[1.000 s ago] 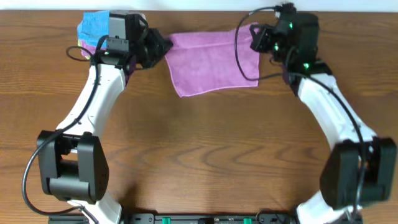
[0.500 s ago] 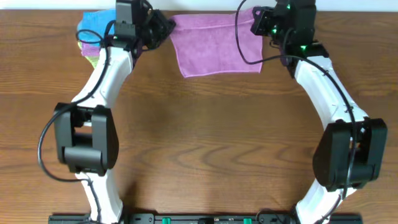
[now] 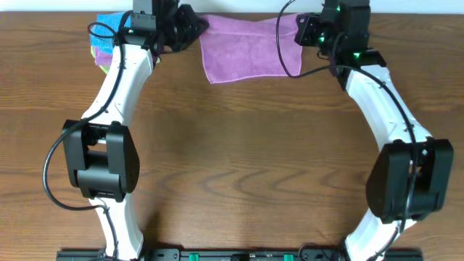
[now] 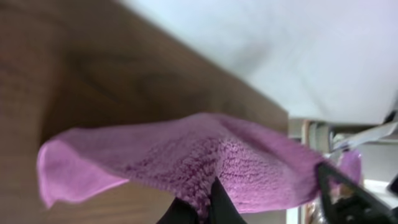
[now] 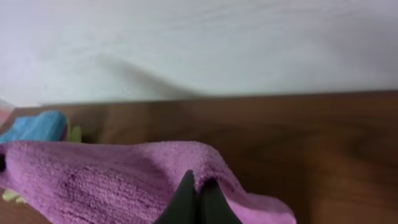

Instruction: Fold the cloth

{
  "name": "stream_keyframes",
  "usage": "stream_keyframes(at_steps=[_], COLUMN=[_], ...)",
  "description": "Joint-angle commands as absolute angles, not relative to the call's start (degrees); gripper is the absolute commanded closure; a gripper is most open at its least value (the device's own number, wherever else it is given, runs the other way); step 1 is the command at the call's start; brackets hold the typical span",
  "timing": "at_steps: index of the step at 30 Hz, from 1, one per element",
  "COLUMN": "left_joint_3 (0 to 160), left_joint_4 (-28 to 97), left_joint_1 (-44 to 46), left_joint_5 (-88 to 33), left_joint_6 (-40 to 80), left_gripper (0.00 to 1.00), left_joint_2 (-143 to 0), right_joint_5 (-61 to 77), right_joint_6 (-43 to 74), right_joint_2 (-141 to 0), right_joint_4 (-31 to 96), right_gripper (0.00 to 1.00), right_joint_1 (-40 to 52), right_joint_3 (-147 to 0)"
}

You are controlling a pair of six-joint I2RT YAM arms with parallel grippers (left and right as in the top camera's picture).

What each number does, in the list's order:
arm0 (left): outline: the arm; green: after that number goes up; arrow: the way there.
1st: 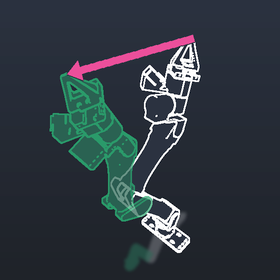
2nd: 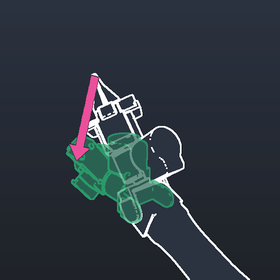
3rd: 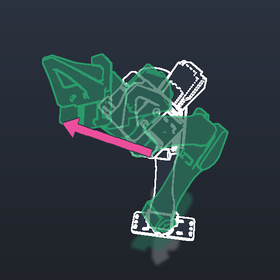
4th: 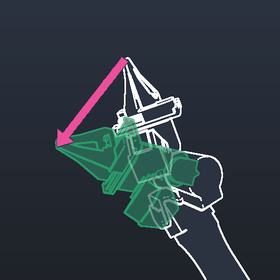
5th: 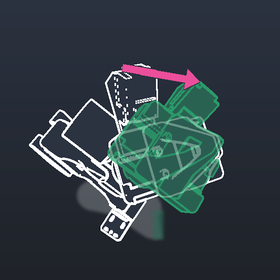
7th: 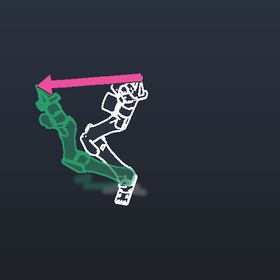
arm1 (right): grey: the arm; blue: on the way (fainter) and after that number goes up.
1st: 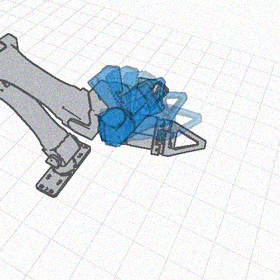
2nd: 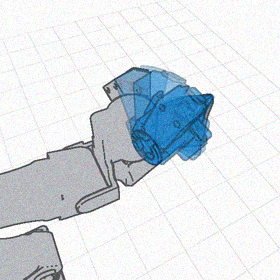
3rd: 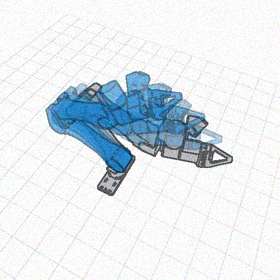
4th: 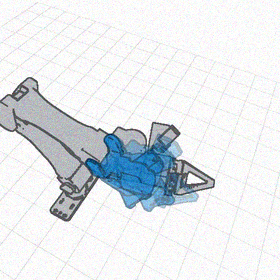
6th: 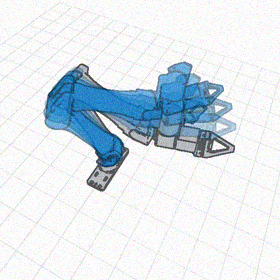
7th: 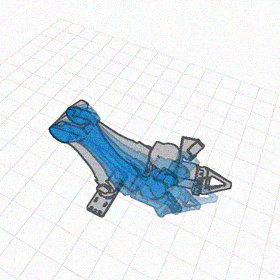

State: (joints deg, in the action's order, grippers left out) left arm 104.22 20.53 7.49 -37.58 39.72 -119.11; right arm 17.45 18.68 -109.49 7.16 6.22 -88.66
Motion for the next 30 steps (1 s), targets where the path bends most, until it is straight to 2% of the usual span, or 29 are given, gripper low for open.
stream_keyframes(at_steps=[1, 16, 30], left_joint_3=[105.32, 105.21, 103.13], left_joint_4=[24.97, 55.05, 68.25], left_joint_1=[6.94, 8.36, 13.58], left_joint_5=[-38.76, -40.34, -35.59], left_joint_6=[32.49, 21.63, 16.69], left_gripper=[0.94, 0.94, 0.94], left_joint_2=[-114.74, -108.2, -108.2], right_joint_5=[18.48, 21.39, 21.43], right_joint_6=[16.16, 9.76, 3.86], right_joint_2=[-104.6, -98.37, -97.45], right_joint_4=[9.17, 36.8, 52.69], right_gripper=[0.99, 0.99, 0.98], right_joint_1=[5.69, 7.73, 8.71], right_joint_3=[-90.02, -90.0, -89.06])
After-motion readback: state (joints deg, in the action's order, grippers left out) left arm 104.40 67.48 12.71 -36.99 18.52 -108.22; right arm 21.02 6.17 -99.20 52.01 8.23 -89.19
